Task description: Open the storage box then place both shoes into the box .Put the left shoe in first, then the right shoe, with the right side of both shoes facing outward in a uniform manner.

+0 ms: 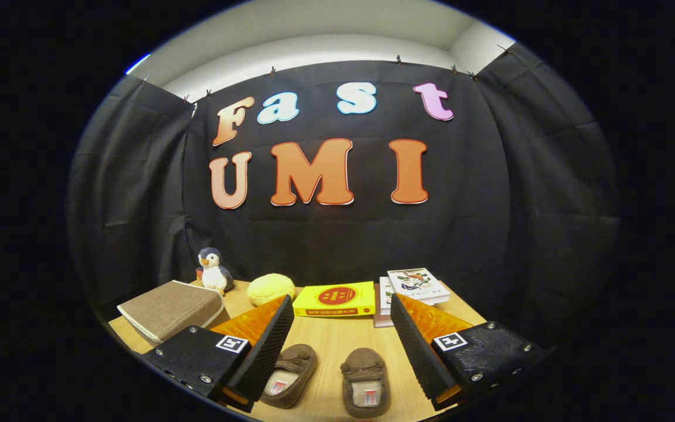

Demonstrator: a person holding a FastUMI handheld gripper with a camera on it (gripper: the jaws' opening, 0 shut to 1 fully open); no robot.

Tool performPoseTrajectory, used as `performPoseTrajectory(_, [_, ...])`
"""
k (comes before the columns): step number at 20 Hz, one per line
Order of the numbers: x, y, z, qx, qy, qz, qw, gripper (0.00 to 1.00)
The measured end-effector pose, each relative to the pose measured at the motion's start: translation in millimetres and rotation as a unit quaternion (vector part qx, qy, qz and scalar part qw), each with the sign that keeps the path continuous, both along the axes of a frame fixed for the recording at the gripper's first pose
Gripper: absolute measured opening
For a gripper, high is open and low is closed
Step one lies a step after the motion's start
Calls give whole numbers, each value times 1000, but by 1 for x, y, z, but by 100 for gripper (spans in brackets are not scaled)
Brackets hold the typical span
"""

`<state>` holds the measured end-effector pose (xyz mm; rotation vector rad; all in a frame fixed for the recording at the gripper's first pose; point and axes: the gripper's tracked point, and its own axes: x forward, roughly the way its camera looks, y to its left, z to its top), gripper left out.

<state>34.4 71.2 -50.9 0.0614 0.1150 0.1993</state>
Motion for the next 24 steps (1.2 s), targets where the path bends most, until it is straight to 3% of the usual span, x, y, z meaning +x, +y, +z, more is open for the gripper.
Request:
performPoseTrajectory(6, [1,63,-47,43,72,93,992,99])
performPoseTrajectory(11, [-4,126,-94,118,174,182,961,99])
performPoseTrajectory(13, [-12,156,-108,161,227,230,933,99])
performPoseTrajectory(18, [-39,215,-133,279,364,322,829,98])
performPoseTrajectory(22, [-47,235,-147,365,431,335,754,98])
performPoseTrajectory(24, [-45,249,-146,398,446,339,727,98])
